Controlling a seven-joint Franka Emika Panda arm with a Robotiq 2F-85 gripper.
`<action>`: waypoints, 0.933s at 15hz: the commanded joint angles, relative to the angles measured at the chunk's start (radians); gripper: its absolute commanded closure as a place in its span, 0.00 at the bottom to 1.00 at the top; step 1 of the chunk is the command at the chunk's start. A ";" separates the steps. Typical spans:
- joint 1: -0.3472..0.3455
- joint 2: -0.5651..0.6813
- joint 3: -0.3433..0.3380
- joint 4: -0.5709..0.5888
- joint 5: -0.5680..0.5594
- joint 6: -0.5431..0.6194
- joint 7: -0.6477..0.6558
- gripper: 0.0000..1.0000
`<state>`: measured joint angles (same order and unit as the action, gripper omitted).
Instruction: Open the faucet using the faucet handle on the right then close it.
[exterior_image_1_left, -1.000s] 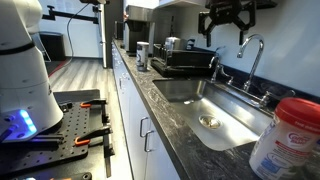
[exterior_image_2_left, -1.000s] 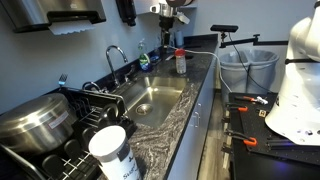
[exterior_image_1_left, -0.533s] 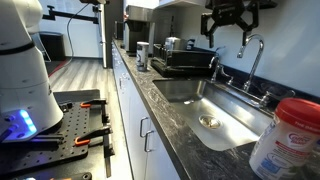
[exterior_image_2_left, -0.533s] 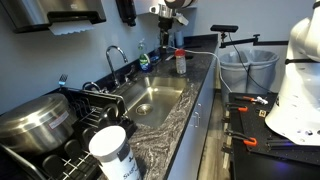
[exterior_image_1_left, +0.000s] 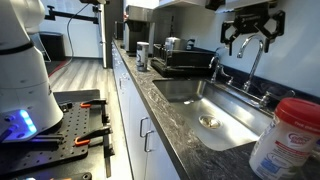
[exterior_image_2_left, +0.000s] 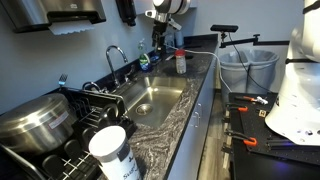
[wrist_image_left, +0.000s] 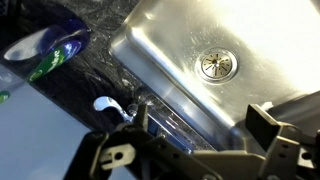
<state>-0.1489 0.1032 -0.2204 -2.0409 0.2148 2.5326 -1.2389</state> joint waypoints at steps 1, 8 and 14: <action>-0.073 0.131 0.060 0.164 0.096 -0.046 -0.202 0.00; -0.135 0.206 0.125 0.242 0.066 -0.027 -0.236 0.00; -0.147 0.214 0.135 0.241 0.076 -0.013 -0.264 0.00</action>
<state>-0.2694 0.3139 -0.1134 -1.8013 0.2938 2.5054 -1.4841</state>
